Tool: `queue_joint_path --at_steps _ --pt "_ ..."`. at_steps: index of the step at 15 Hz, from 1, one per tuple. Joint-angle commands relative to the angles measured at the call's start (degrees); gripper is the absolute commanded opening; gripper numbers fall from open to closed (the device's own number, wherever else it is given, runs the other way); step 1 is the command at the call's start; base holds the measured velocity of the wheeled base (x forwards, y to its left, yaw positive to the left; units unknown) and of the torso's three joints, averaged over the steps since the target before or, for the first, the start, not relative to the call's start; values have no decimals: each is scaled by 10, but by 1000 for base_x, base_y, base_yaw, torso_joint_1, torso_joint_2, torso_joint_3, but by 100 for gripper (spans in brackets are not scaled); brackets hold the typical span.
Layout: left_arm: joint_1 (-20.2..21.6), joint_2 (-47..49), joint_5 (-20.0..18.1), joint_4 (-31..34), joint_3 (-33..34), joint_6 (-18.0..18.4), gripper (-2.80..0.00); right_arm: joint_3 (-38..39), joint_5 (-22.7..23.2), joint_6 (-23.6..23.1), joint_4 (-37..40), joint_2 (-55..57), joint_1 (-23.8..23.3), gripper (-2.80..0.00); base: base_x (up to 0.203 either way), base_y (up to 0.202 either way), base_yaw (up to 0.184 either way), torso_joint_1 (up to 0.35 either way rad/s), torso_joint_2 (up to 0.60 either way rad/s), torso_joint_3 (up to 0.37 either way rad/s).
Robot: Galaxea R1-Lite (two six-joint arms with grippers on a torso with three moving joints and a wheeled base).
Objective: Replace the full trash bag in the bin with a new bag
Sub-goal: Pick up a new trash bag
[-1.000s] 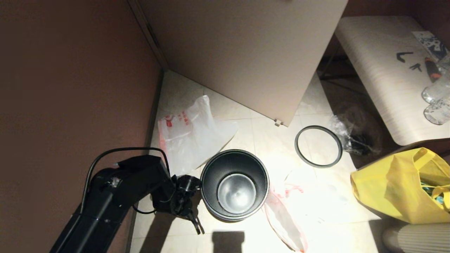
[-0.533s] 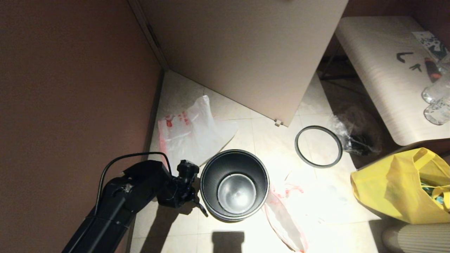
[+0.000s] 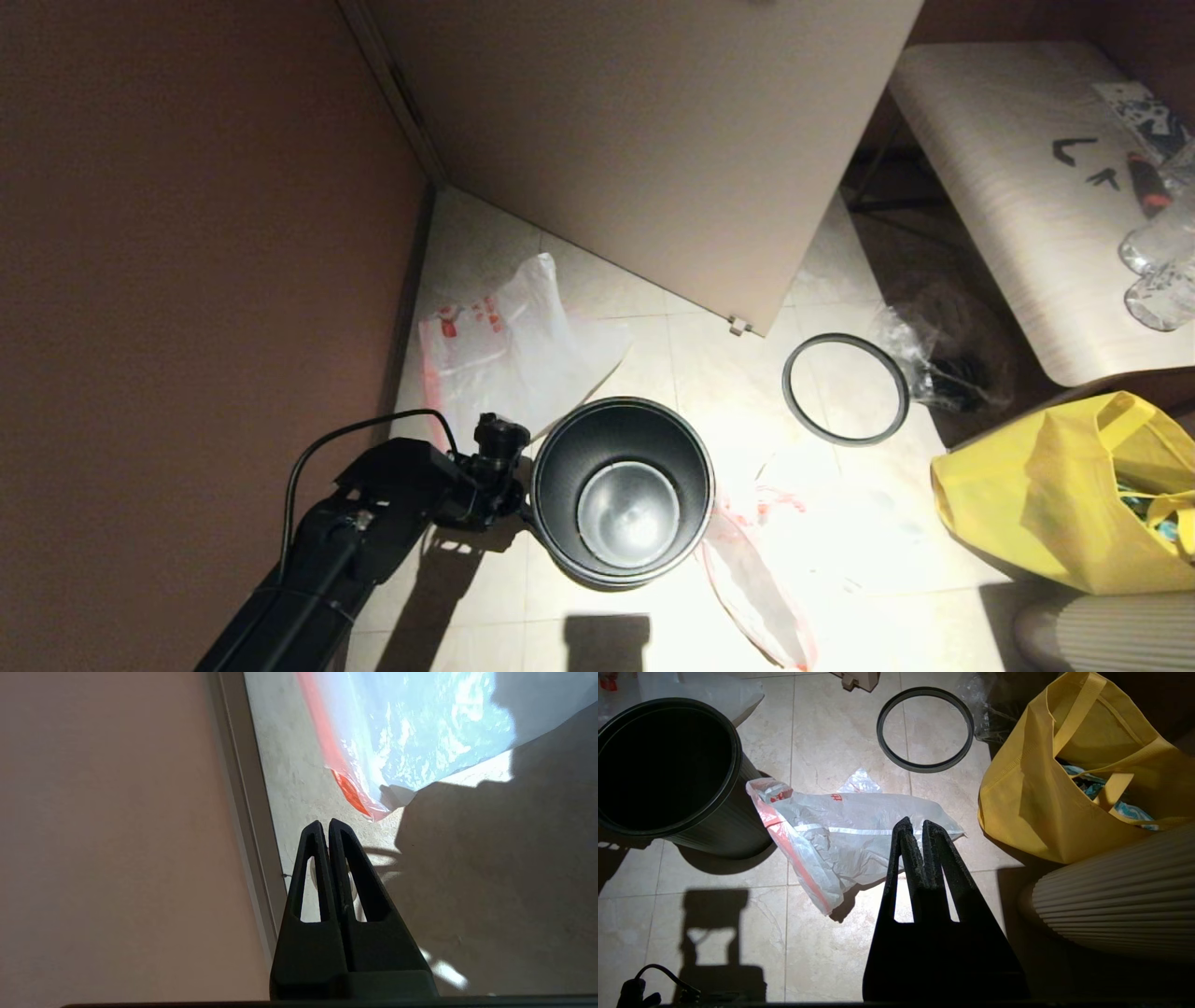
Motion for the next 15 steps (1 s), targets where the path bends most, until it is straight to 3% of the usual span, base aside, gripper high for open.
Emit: queue_joint_path --at_steps 1,4,5,9,15 --pt "4 36 5 21 -36 1 -280 0 0 0 0 1 0 -280 0 0 0 0 0 0" --pt "2 42 -9 64 -28 -1 -280 0 0 0 0 1 0 -280 0 0 0 0 0 0" --pt "2 42 -10 70 -28 -3 0 0 0 0 0 1 0 -280 0 0 0 0 0 0" --pt "-7 42 -51 68 -36 -2 0 0 0 0 0 1 0 -280 0 0 0 0 0 0" --pt "-4 31 -64 67 -45 2 0 0 0 0 0 1 0 -280 0 0 0 0 0 0"
